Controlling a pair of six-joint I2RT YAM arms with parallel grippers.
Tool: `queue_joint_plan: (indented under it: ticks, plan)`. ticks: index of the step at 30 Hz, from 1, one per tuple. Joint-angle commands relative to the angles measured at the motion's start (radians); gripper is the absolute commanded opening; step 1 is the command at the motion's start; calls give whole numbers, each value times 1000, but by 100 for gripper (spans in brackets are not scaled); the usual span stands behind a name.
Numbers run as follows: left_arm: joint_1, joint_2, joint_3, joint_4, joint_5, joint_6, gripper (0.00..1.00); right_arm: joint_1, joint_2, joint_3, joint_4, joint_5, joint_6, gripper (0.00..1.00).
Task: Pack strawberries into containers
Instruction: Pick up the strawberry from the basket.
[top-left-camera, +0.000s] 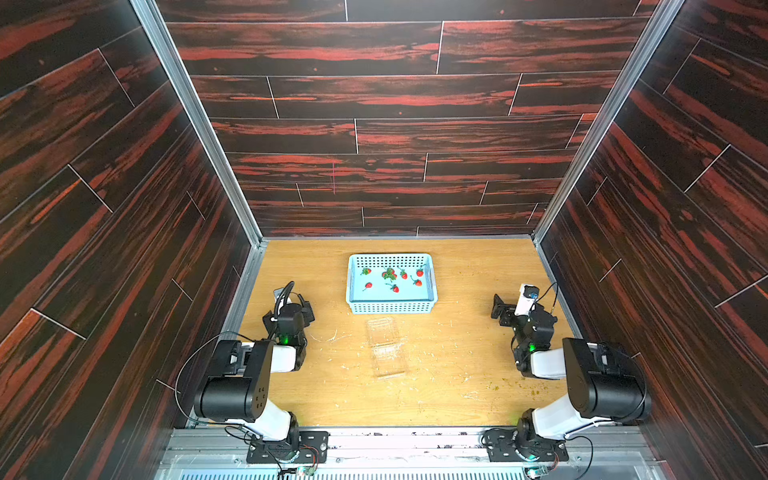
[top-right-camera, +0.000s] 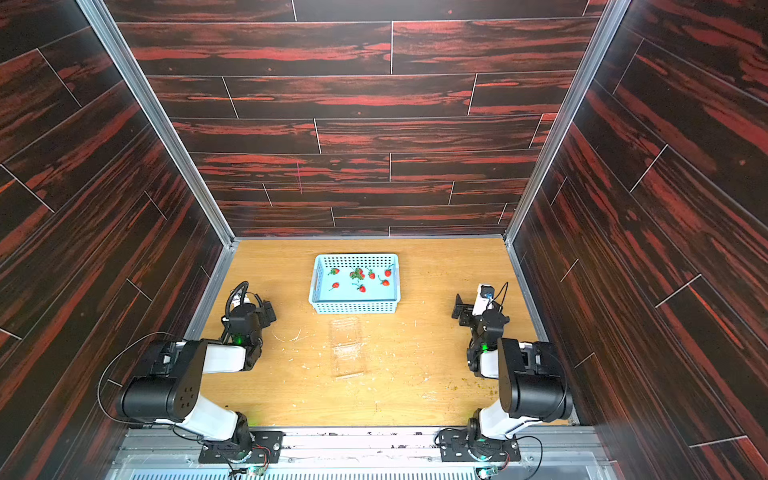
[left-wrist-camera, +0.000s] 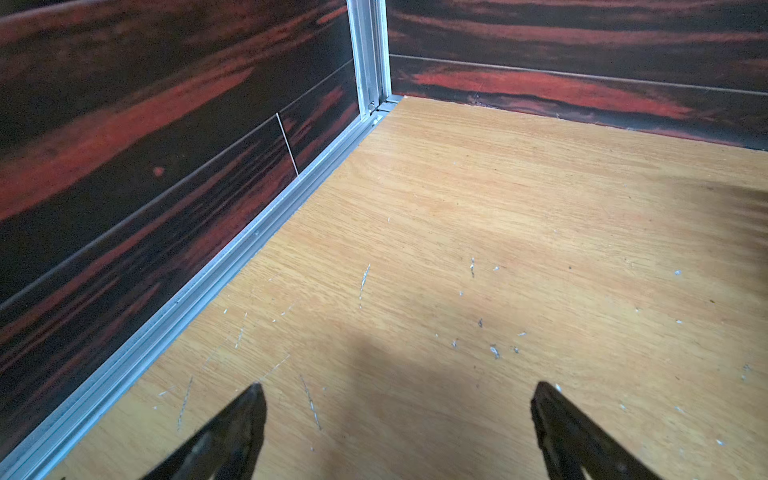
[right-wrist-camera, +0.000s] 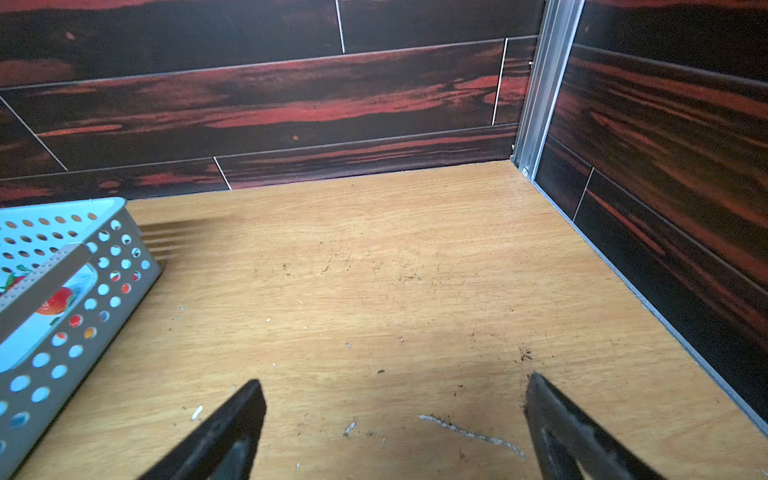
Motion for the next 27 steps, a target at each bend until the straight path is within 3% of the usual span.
queue_joint_plan:
  ticks: [1, 27]
  plan:
    - [2, -28, 21, 5, 0, 4, 100, -3, 6, 14, -4, -5, 7, 99]
    - [2, -27, 23, 5, 0, 3, 100, -9, 6, 17, -6, -16, 11, 99]
